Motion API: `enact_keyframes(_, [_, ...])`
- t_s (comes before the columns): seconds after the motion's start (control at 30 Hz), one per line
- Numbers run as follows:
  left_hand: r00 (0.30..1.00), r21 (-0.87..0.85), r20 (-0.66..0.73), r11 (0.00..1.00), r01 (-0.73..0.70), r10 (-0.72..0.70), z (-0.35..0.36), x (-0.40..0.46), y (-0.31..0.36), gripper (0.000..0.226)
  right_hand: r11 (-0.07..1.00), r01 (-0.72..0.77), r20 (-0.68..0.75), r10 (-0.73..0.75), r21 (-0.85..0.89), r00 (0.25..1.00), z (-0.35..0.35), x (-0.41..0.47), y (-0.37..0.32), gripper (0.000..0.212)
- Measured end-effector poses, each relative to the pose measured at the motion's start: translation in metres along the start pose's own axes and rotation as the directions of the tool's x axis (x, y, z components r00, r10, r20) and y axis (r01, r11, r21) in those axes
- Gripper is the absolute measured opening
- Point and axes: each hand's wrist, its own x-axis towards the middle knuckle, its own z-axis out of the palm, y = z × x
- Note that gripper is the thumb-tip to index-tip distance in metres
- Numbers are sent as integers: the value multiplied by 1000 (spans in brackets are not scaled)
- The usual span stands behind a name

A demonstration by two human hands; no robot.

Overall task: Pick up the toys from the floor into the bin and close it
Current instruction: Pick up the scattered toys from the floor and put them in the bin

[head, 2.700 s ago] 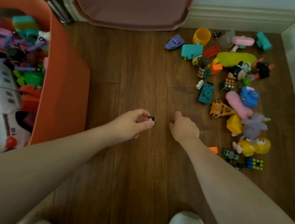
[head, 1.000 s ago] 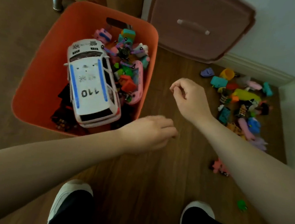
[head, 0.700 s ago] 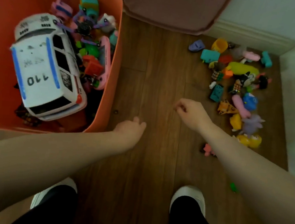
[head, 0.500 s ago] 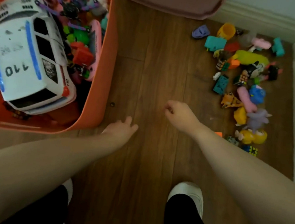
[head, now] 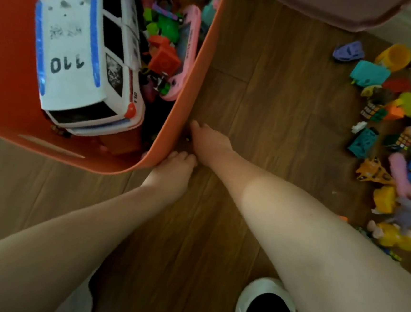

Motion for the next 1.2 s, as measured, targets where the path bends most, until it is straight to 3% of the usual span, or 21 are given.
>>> enact_keyframes(0.1, [997,13,-18,997,76,-75,6,-7,3,36,999,5,-47,-3,45,999,9,8,-4,33])
enact_keyframes(0.27, [999,59,-16,997,48,-47,8,-18,6,42,997,19,-135,-9,77,991,14,12,3,29])
enact_keyframes(0.37, [999,65,13,997,44,-44,1,-22,7,39,998,1,-88,4,55,996,15,9,10,29])
enact_keyframes(0.43, [998,140,52,990,-34,27,-4,-24,7,34,995,-15,-65,22,101,998,12,2,20,26])
enact_keyframes(0.5, [976,301,114,930,-210,184,-17,-27,14,34,972,-16,-140,50,232,989,-2,-11,33,22])
enact_keyframes(0.63, [860,442,164,743,-503,484,-41,-36,38,33,908,124,-398,51,401,916,-46,-41,43,9])
enact_keyframes(0.73, [644,306,113,590,-747,757,-71,-45,50,34,866,233,-519,35,442,854,-88,-63,38,6])
enact_keyframes(0.8, [525,247,-8,510,-824,851,-99,-54,50,39,837,325,-579,-12,441,815,-117,-76,28,5])
enact_keyframes(0.87, [493,259,-159,518,-815,855,-128,-63,45,33,793,433,-634,-78,429,769,-138,-87,13,7])
enact_keyframes(0.97, [546,317,-252,601,-733,799,-157,-71,18,24,751,537,-643,-200,384,739,-151,-98,-17,9])
enact_keyframes(1.1, [734,315,-262,774,-549,627,-169,-74,-29,26,830,454,-518,-245,324,819,-147,-95,-51,8])
enact_keyframes(1.2, [791,467,-183,760,-453,584,-162,-82,-49,24,905,369,-442,-249,211,862,-142,-86,-66,4])
